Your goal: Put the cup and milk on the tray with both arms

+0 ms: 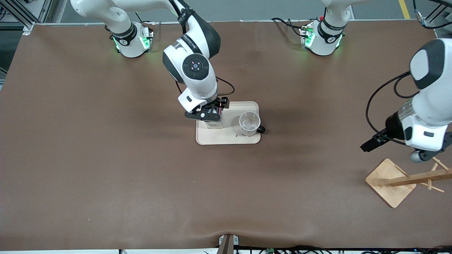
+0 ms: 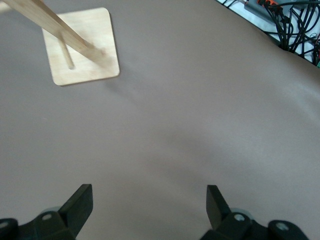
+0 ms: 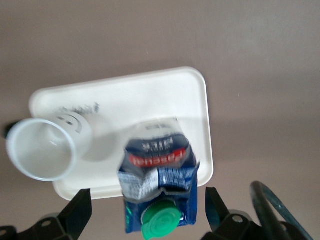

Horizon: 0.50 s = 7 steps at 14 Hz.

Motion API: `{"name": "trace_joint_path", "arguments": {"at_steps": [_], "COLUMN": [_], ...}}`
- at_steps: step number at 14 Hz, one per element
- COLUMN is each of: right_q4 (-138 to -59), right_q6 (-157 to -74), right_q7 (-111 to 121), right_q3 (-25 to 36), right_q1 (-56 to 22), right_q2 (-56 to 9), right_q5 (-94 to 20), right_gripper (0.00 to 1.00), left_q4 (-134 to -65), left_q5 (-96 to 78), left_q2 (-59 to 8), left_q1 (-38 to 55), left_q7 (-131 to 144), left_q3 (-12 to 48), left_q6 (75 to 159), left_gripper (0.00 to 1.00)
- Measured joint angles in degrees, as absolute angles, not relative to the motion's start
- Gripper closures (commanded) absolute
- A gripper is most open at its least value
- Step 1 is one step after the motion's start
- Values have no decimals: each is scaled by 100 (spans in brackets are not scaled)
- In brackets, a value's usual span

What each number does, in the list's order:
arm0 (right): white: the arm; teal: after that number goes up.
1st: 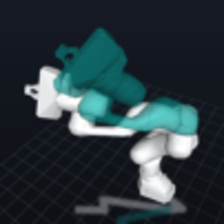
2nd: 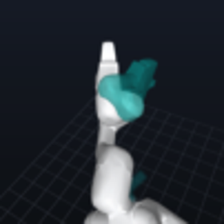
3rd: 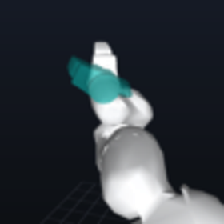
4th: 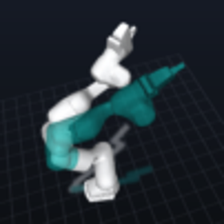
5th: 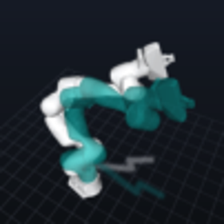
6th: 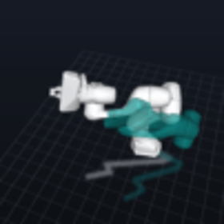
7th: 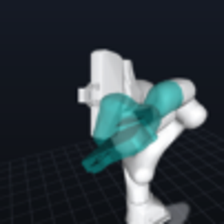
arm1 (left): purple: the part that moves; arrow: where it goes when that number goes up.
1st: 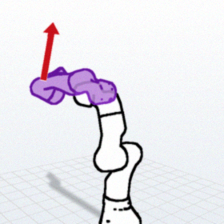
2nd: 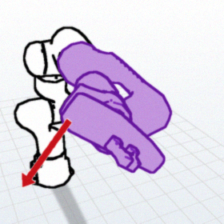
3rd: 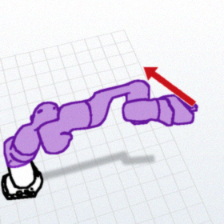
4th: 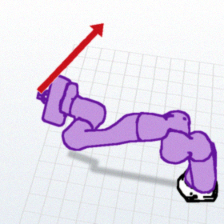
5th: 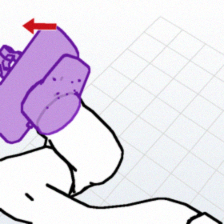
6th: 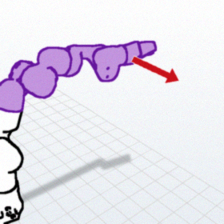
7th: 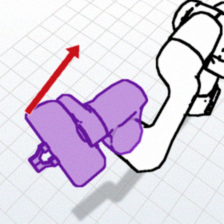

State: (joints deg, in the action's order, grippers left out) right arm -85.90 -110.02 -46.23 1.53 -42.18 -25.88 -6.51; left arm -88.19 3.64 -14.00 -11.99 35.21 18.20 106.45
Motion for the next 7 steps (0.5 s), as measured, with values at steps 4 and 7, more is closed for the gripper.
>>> {"name": "trace_joint_path", "arguments": {"at_steps": [4, 7], "right_q4": [-7546, -6933], "right_q6": [-9411, -8426], "right_q7": [-4519, -4386], "right_q3": [240, 310], "right_q1": [-3481, -2660], "right_q2": [-2436, -2255], "right_q5": [-646, -648], "right_gripper": [0, 0], "left_q4": [-8796, -8533], "left_q5": [364, 364], "left_q2": [-981, -783], "left_q1": [-1510, -1556], "left_q7": [2995, 2670], "left_q3": [1821, 1820], "left_q6": [10214, 9628], "left_gripper": [0, 0]}}
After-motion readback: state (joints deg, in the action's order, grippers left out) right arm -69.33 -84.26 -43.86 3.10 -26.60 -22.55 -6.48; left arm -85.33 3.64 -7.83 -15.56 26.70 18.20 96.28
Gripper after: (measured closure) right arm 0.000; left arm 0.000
